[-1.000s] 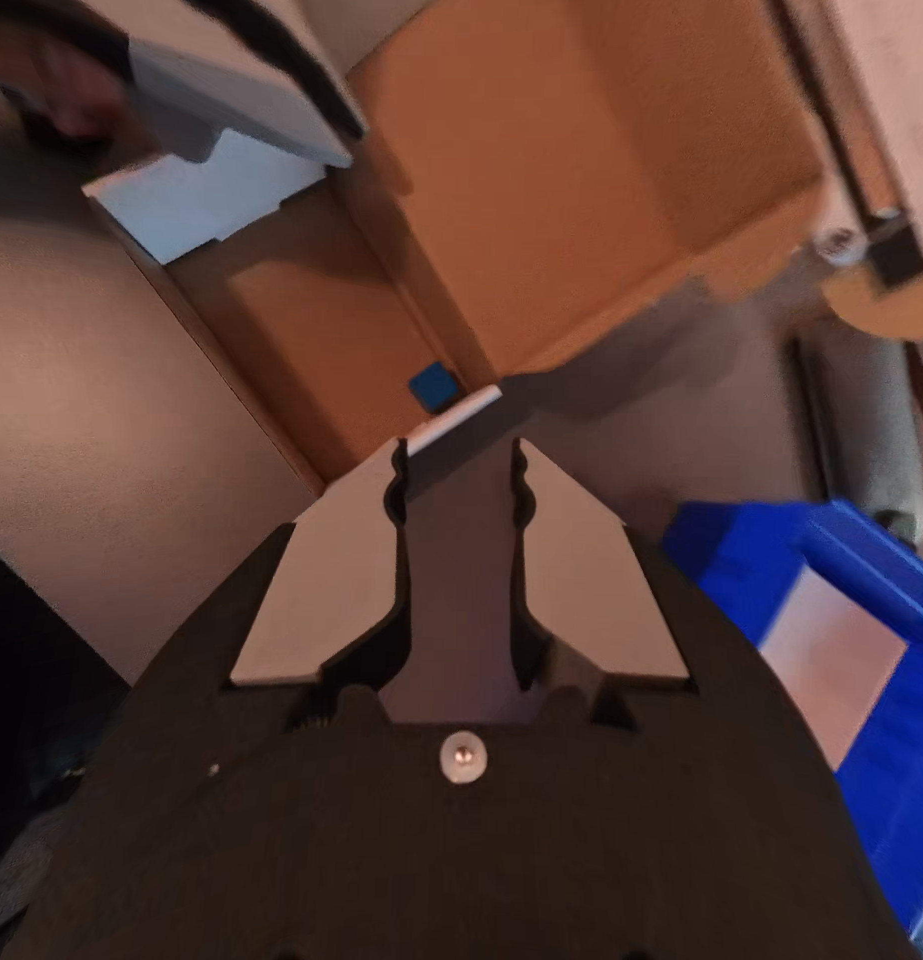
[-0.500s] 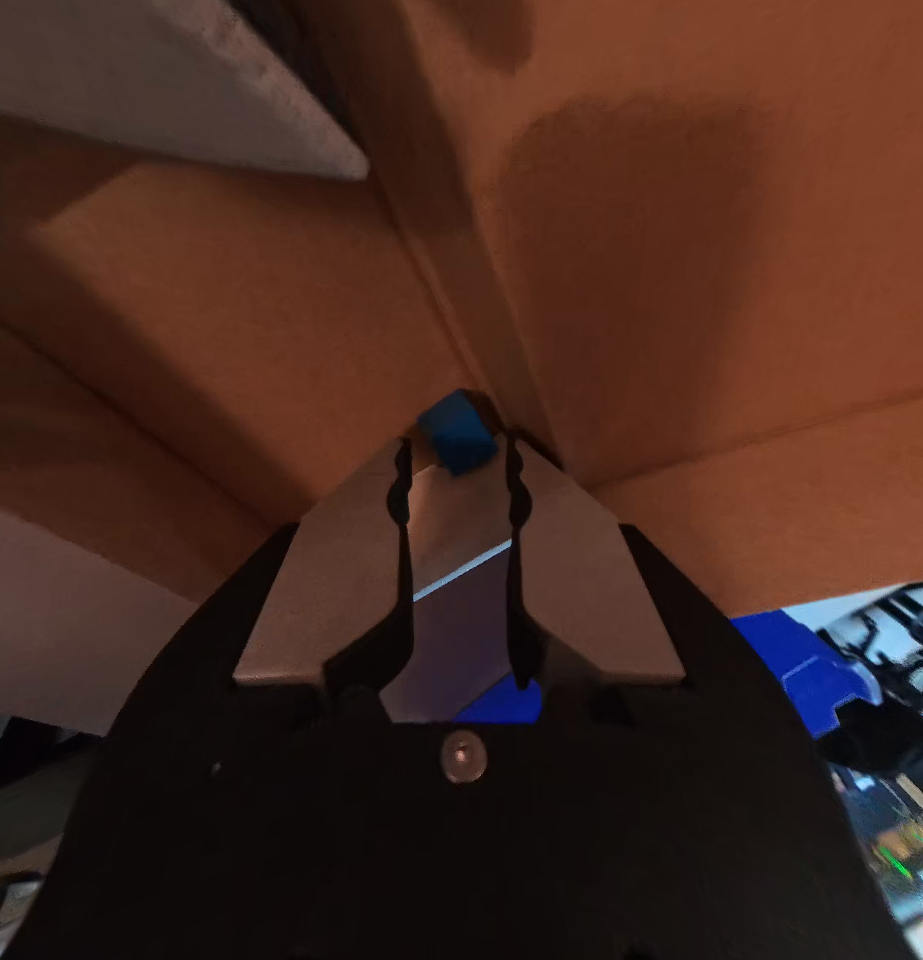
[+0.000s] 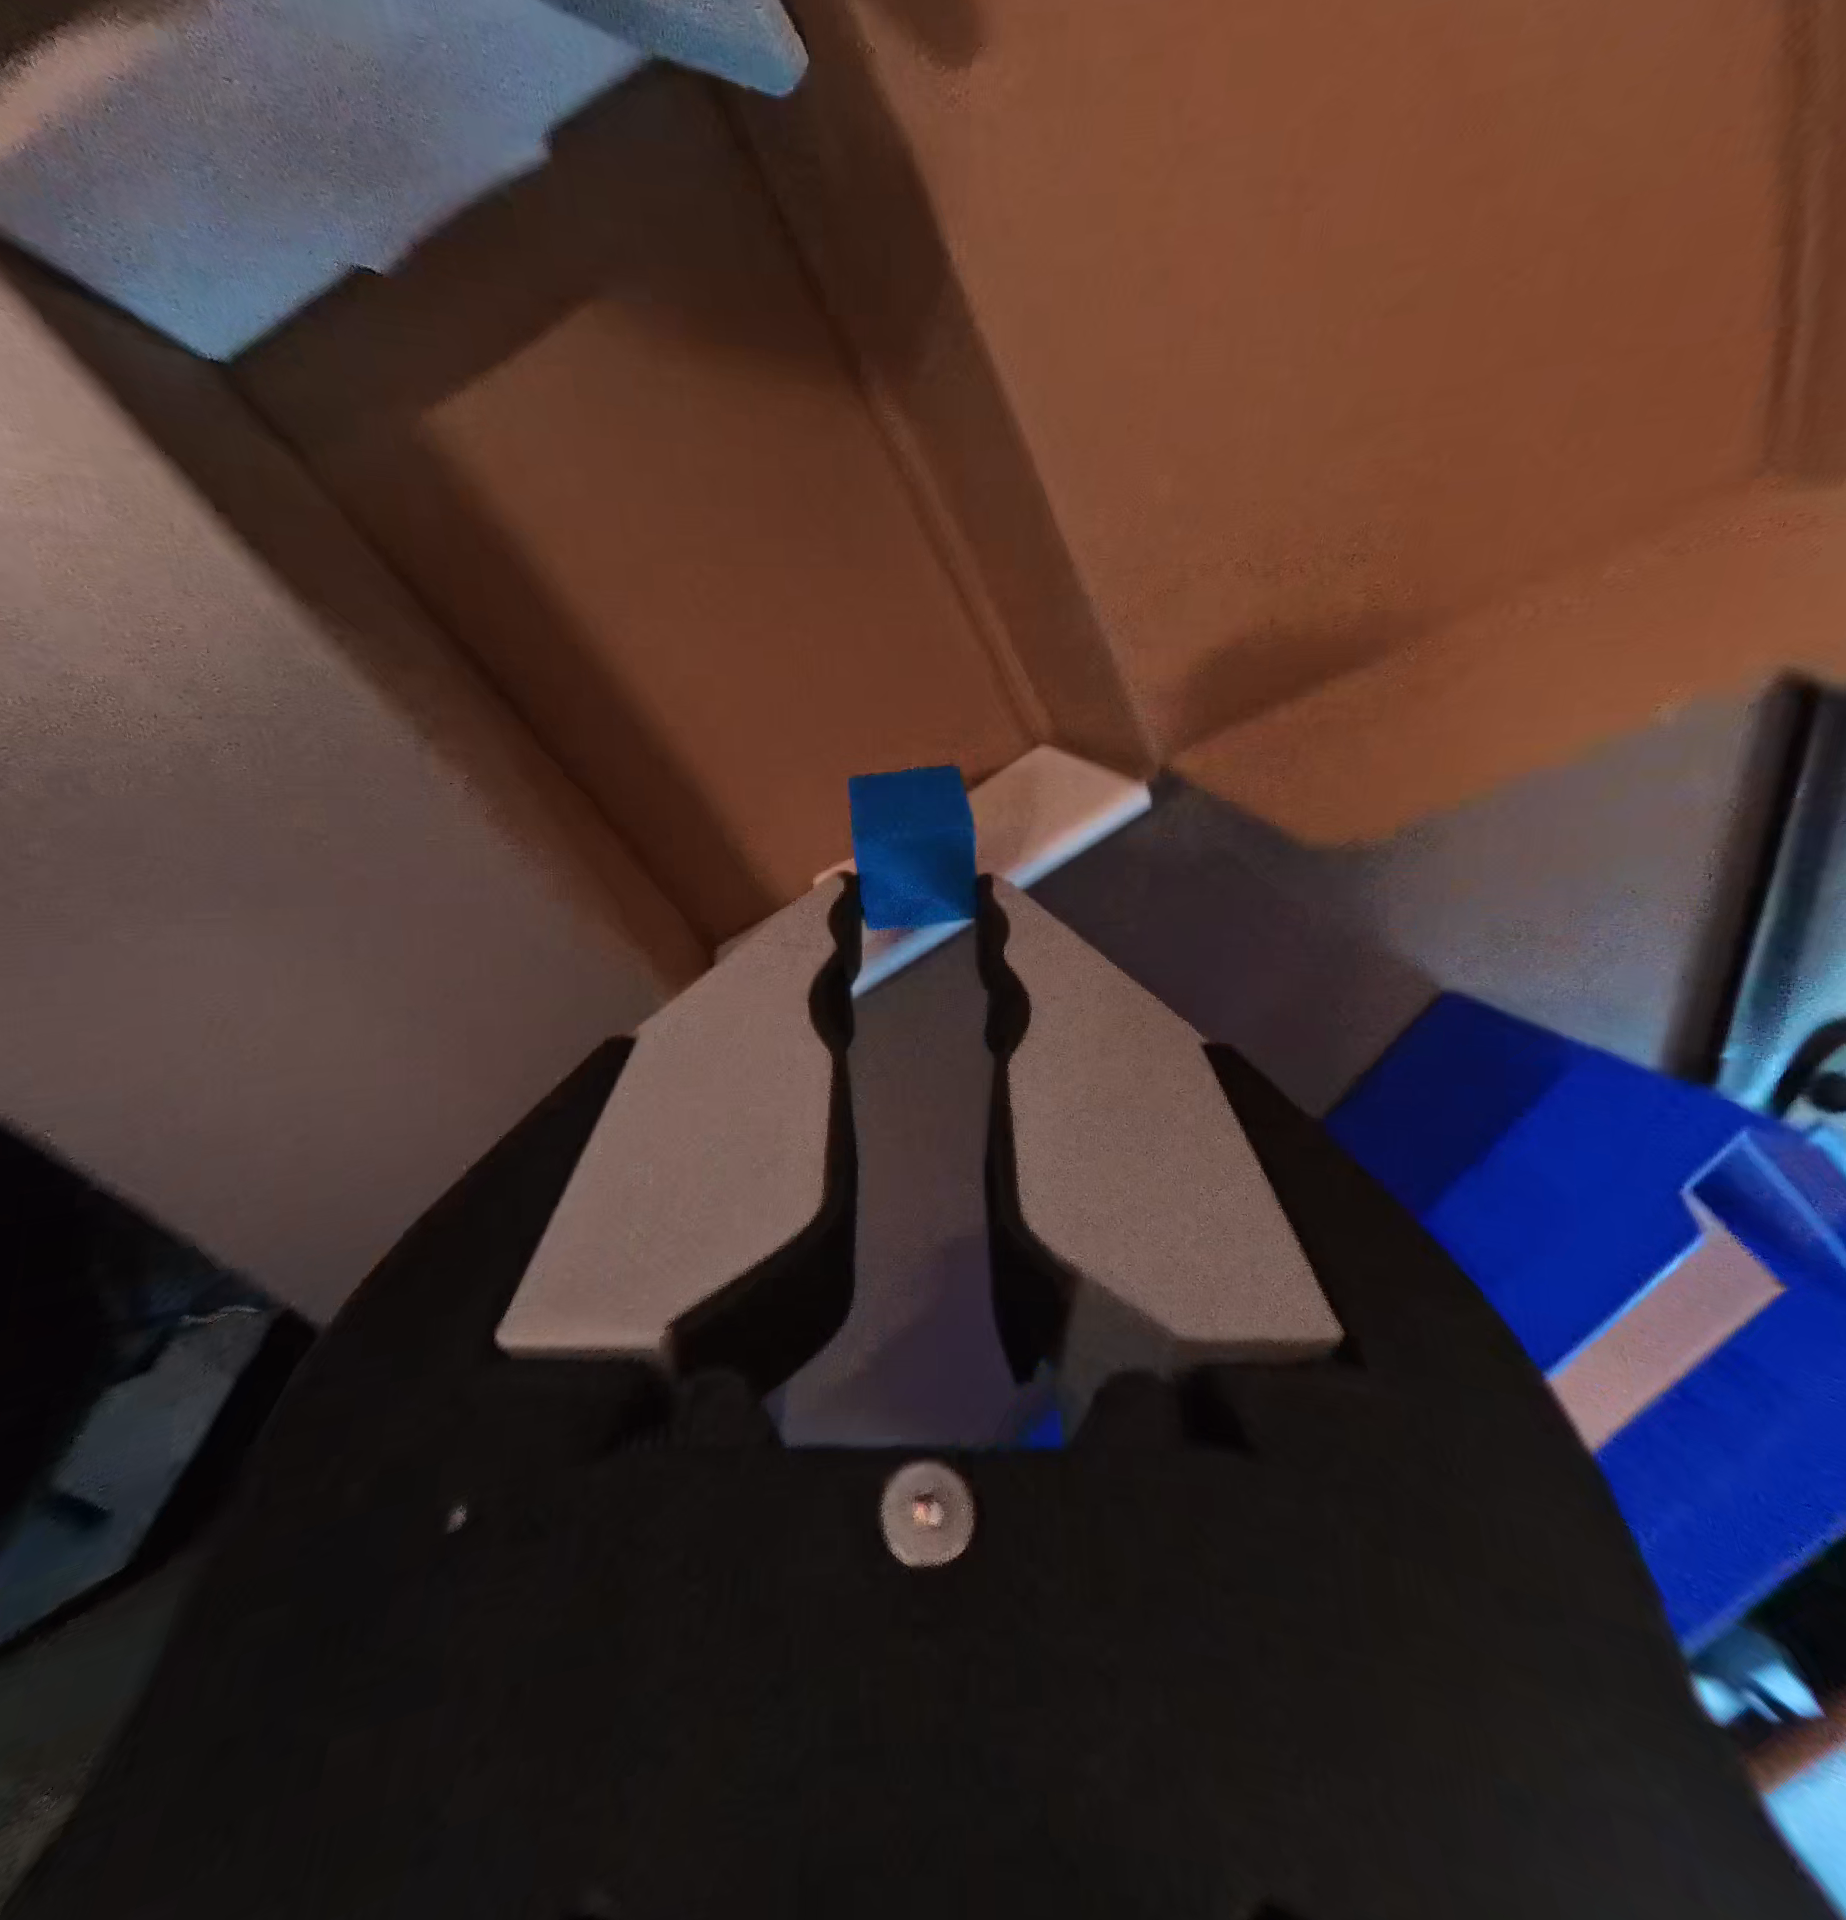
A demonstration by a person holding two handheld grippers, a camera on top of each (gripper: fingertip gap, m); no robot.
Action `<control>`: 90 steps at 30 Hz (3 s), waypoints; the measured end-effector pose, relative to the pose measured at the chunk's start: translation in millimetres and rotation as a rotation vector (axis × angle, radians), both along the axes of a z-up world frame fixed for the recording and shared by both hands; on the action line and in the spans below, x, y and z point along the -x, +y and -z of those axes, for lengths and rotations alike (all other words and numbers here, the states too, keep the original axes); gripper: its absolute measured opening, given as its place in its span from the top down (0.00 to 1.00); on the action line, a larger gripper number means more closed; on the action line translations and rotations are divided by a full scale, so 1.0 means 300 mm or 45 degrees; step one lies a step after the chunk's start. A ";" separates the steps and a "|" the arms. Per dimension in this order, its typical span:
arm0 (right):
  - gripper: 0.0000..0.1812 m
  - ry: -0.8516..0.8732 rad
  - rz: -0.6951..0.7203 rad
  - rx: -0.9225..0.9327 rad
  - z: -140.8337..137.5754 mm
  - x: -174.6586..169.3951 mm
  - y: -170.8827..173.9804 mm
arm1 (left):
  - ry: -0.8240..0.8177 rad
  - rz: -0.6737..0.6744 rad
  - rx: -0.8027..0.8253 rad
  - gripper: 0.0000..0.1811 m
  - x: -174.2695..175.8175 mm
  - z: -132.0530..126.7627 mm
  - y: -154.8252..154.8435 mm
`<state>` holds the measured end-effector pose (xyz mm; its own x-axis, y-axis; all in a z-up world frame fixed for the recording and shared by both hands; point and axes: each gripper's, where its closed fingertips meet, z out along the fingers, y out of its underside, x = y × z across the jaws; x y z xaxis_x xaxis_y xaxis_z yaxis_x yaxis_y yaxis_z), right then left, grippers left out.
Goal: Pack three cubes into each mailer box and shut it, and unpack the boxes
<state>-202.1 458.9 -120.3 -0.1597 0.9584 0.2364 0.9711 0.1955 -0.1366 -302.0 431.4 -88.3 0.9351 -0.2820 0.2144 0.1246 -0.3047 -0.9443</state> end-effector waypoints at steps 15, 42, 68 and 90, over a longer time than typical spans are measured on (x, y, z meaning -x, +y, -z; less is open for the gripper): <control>0.90 0.399 0.933 0.011 -0.203 -0.825 0.529 | -0.029 0.014 -0.018 0.92 -0.012 -0.005 0.001; 0.71 1.248 0.439 0.667 -0.364 -0.107 0.177 | -0.370 -0.174 -0.171 0.93 0.204 -0.132 -0.054; 0.85 1.449 0.334 1.074 -0.172 0.149 0.251 | -0.304 -0.067 -0.169 0.89 0.159 -0.125 -0.024; 1.00 1.398 0.150 1.167 -0.196 0.136 0.149 | 0.073 -0.218 -0.072 0.97 0.194 -0.049 -0.006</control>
